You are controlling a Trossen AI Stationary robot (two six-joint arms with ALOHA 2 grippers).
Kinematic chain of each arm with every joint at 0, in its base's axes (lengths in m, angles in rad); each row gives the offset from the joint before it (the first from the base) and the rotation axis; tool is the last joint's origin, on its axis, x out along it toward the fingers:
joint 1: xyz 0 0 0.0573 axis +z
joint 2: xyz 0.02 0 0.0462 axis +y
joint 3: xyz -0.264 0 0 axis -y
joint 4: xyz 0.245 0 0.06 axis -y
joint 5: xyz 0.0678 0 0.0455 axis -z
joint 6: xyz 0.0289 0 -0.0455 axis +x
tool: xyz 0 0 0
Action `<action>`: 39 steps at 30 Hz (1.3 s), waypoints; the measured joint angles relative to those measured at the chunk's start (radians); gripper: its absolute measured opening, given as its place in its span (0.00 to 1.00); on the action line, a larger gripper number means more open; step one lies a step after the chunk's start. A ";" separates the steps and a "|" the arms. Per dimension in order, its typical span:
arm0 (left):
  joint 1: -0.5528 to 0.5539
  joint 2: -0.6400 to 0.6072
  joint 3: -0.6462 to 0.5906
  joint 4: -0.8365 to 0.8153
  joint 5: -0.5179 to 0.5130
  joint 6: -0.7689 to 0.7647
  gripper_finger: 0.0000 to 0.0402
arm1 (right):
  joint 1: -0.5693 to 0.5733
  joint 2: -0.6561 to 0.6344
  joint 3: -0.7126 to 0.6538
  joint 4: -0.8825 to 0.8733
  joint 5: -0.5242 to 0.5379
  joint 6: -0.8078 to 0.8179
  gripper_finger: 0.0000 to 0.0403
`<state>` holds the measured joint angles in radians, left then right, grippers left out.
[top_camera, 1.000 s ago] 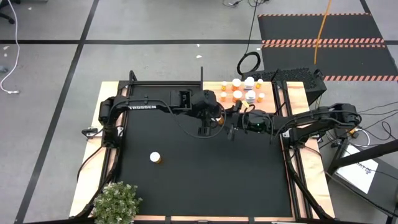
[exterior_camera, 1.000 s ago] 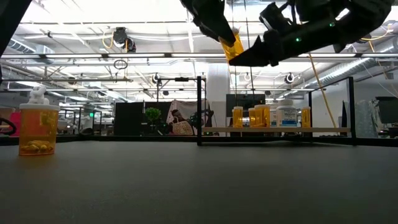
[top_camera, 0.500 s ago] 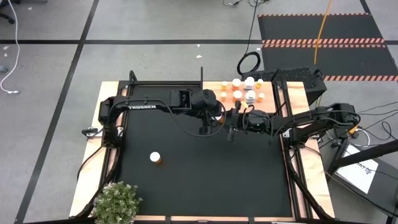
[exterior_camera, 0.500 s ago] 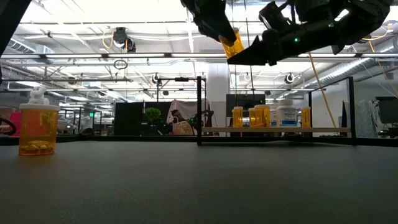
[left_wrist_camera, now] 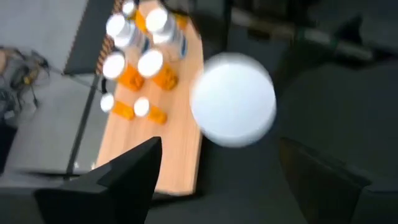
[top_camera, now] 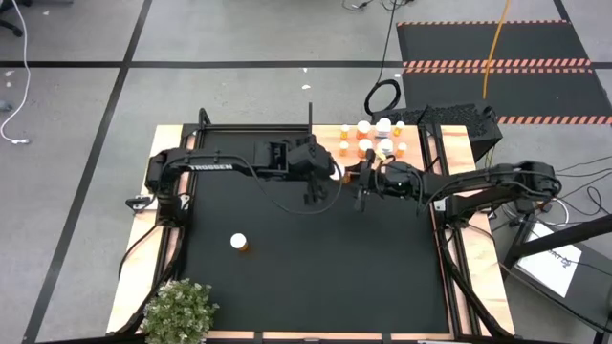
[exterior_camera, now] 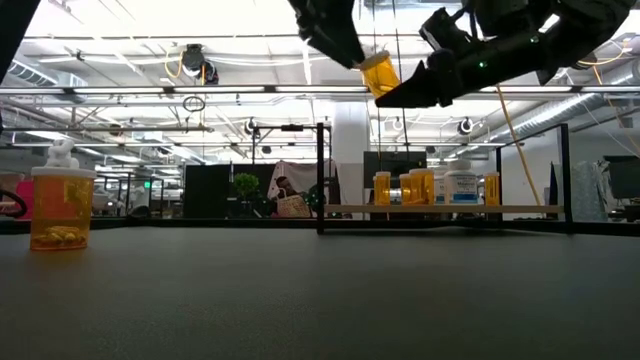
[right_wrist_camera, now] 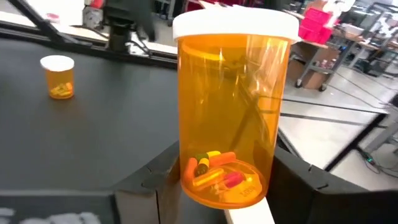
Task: Pick and place medicine bottles onto shelf by color
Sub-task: Put the large orange pill bottle on the shelf
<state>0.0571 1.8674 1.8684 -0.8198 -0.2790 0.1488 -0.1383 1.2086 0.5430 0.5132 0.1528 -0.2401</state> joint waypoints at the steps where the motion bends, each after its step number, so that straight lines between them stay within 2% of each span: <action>1: 0.005 -0.002 -0.001 -0.011 0.000 -0.006 0.79 | -0.005 -0.010 0.000 -0.008 0.000 0.000 0.43; 4: 0.021 -0.002 -0.019 0.031 0.000 -0.012 0.76 | -0.016 -0.030 0.000 -0.032 -0.009 0.000 0.45; 11: 0.056 -0.002 -0.120 0.127 0.025 -0.011 0.68 | -0.057 -0.122 -0.022 -0.068 -0.157 0.035 0.45; 15: 0.059 -0.001 -0.129 0.157 0.028 -0.013 0.67 | -0.073 -0.210 -0.070 -0.037 -0.160 0.045 0.44; 20: 0.037 -0.002 -0.145 0.381 0.125 0.036 0.67 | -0.072 -0.277 -0.118 0.047 -0.164 0.045 0.46; 28: 0.012 -0.002 -0.258 0.735 0.205 0.089 0.67 | -0.072 -0.324 -0.146 0.083 -0.211 0.045 0.45; 33: 0.013 0.000 -0.302 0.873 0.215 0.074 0.67 | -0.072 -0.327 -0.165 0.131 -0.211 0.044 0.45; 39: 0.017 0.022 -0.361 1.032 0.292 0.065 0.67 | -0.071 -0.321 -0.180 0.182 -0.243 0.048 0.45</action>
<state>0.0745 1.8892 1.5074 0.2119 0.0134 0.2138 -0.2096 0.8873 0.3634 0.6956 -0.0903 -0.1920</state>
